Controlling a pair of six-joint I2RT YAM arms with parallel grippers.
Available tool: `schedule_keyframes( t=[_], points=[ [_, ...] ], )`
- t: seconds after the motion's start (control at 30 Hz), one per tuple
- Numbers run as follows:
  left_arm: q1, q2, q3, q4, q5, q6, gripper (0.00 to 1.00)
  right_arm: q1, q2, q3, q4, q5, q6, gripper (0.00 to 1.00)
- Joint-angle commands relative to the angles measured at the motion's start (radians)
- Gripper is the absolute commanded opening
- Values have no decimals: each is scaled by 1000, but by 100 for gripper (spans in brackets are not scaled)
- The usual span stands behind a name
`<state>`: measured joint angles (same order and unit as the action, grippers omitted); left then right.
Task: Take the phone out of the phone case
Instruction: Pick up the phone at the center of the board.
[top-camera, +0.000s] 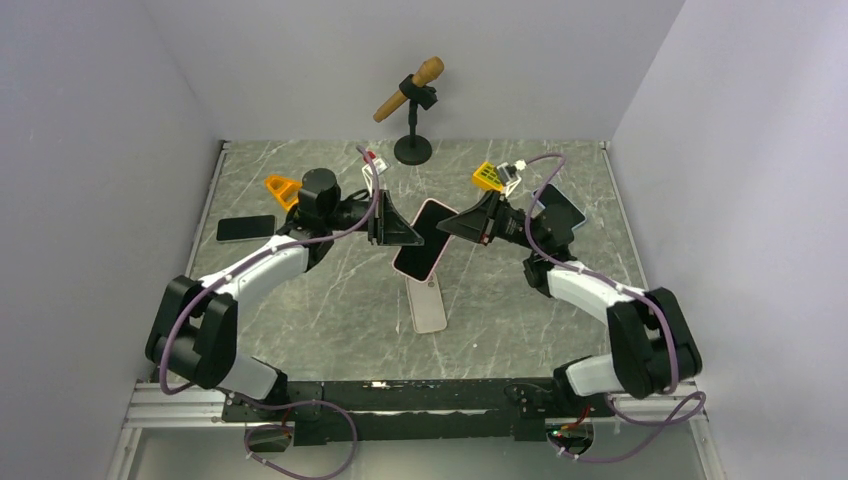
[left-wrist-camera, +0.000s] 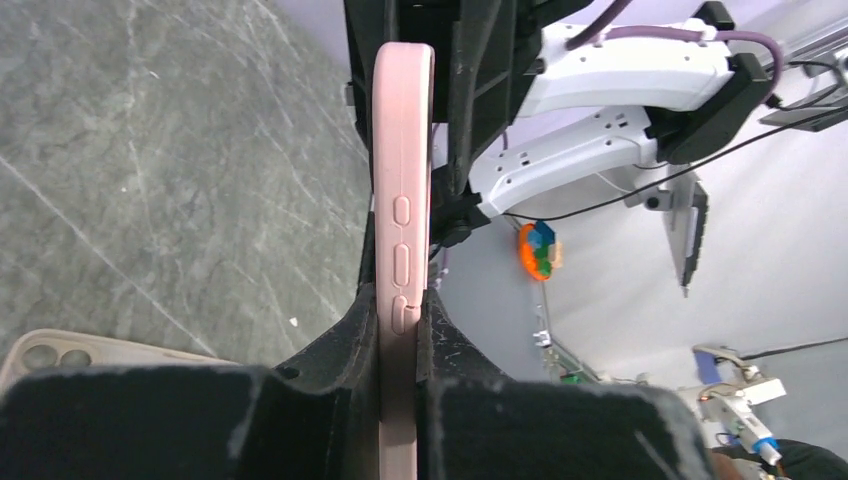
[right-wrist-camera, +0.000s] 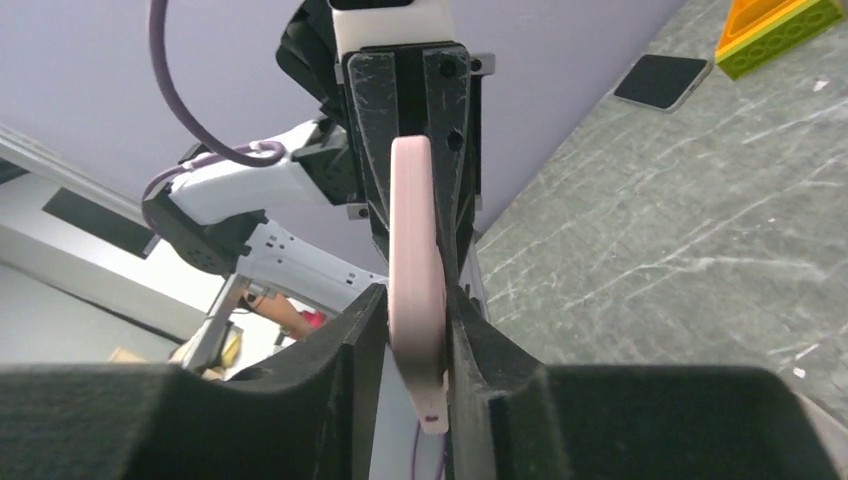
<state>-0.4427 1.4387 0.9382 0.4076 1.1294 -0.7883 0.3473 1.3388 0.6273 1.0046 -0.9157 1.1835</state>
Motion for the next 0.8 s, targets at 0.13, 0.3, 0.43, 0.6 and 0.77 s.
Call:
schedule_keyframes(
  t=[0.13, 0.3, 0.43, 0.6, 0.77],
  points=[
    [-1, 33, -17, 339, 70, -222, 0, 26, 185, 56, 572, 52, 282, 28],
    [-1, -14, 9, 183, 36, -115, 5, 34, 184, 28, 421, 135, 215, 0],
    [-10, -87, 114, -366, -134, 301, 44, 32, 117, -35, 331, 194, 187, 0],
    [19, -156, 54, -449, -149, 234, 87, 30, 7, -104, 243, 207, 196, 0],
    [10, -392, -119, -554, -315, 183, 90, 30, -8, -131, 248, 182, 222, 0]
  ],
)
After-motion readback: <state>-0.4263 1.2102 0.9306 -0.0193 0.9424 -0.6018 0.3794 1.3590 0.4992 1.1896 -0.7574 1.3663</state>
